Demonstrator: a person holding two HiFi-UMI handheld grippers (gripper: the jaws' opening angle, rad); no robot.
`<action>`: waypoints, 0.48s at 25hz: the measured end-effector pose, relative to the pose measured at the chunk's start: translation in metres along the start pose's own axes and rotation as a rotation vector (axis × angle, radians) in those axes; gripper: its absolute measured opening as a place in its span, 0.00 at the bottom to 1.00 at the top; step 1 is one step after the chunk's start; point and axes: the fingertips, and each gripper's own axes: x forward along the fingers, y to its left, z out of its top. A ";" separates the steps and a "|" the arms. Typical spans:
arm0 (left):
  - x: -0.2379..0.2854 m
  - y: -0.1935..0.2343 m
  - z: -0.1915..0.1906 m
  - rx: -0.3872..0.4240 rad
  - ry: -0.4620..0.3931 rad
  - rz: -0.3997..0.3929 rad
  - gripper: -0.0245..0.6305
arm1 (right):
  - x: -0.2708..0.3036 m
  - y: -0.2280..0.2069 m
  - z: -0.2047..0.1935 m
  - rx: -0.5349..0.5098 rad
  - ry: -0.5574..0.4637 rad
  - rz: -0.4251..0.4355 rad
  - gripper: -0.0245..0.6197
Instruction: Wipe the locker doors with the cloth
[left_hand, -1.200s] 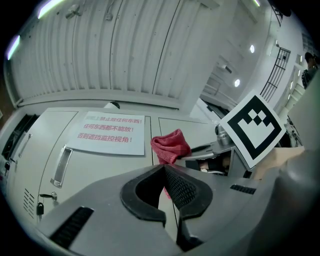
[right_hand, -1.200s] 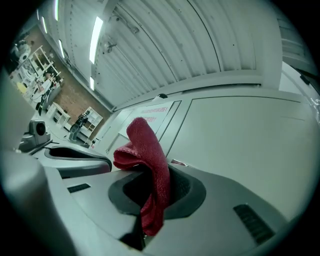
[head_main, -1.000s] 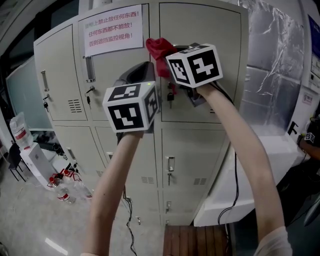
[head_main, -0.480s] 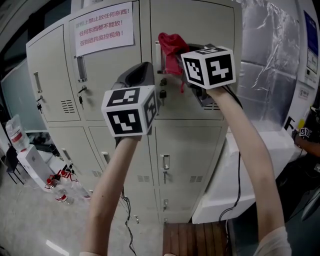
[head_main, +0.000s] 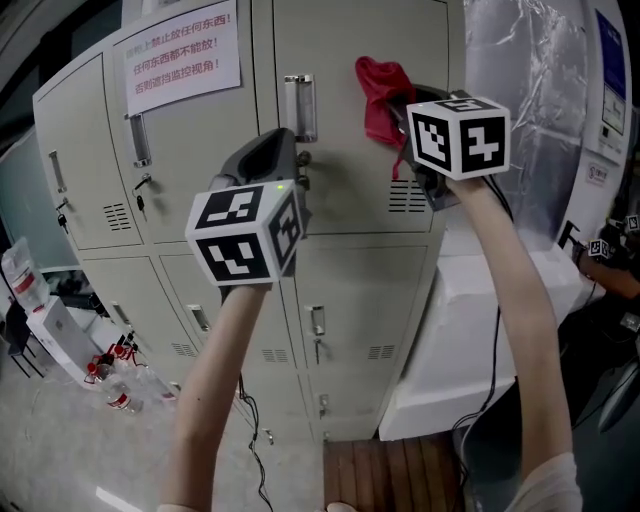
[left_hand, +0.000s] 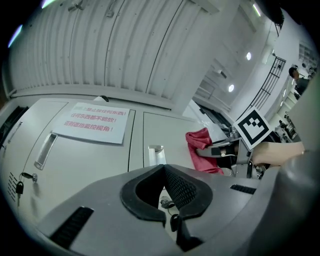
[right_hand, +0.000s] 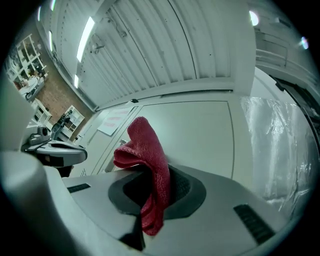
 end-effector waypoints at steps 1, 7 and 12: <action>0.000 -0.004 -0.001 -0.001 0.000 -0.008 0.06 | -0.004 -0.007 -0.002 -0.001 0.006 -0.011 0.08; 0.004 -0.024 0.001 -0.016 -0.012 -0.054 0.06 | -0.029 -0.048 -0.017 -0.027 0.038 -0.113 0.08; 0.004 -0.030 -0.001 -0.020 -0.014 -0.059 0.06 | -0.043 -0.066 -0.027 -0.064 0.088 -0.173 0.08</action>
